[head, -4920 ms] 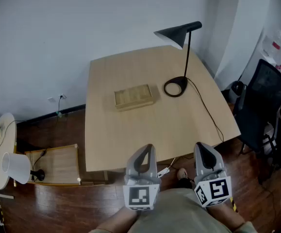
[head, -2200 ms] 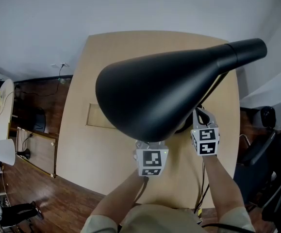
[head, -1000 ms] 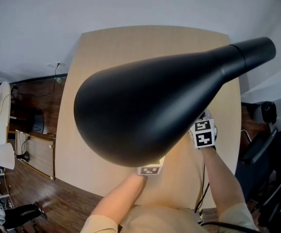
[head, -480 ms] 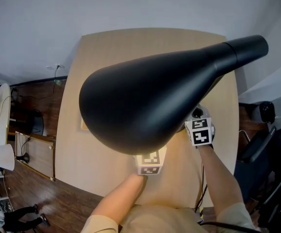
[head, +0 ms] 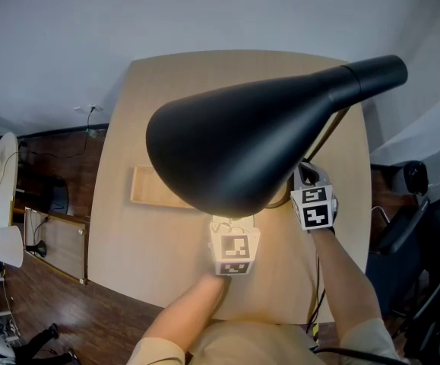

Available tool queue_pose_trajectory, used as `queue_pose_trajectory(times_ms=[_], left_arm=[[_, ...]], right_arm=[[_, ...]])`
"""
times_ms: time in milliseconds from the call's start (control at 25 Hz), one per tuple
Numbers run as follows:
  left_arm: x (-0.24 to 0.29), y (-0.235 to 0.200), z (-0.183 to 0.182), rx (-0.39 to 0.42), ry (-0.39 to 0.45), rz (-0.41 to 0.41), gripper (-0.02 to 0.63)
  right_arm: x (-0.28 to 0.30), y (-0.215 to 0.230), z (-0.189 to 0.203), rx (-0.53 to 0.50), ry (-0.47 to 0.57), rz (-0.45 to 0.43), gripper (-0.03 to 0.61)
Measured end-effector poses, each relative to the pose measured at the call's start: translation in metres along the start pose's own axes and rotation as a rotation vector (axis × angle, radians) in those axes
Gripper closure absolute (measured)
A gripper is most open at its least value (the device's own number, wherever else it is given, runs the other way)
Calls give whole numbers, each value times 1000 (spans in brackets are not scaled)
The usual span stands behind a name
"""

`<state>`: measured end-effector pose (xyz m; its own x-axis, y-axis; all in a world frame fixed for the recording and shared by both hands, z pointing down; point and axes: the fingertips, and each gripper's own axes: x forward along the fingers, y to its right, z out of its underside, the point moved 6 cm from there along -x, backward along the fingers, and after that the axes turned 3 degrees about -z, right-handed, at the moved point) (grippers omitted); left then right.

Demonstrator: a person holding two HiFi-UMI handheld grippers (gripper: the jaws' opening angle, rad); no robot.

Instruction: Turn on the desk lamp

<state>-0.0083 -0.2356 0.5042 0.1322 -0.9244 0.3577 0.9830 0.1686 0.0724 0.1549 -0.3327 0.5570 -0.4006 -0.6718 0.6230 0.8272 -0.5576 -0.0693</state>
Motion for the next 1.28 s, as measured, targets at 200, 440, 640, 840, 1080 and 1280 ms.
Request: queue_pose_trajectory(times_ms=[200, 440, 640, 840, 1080, 1280], left_arm=[[-12, -4, -5, 3, 13, -6, 614], [-36, -9, -19, -5, 59, 7, 614], [-68, -12, -27, -15, 103, 35, 614], [-113, -20, -36, -17, 149, 64, 614], [-185, -36, -48, 3, 225, 91, 614], [-251, -46, -49, -8, 263, 127, 614]], right_arm=[[-22, -8, -12, 5, 59, 11, 578], [-64, -24, -24, 14, 124, 42, 578], [-107, -43, -39, 27, 194, 74, 578], [-163, -78, -51, 41, 277, 107, 578], [-230, -129, -52, 54, 351, 146, 578], [-287, -174, -43, 77, 407, 173, 578]])
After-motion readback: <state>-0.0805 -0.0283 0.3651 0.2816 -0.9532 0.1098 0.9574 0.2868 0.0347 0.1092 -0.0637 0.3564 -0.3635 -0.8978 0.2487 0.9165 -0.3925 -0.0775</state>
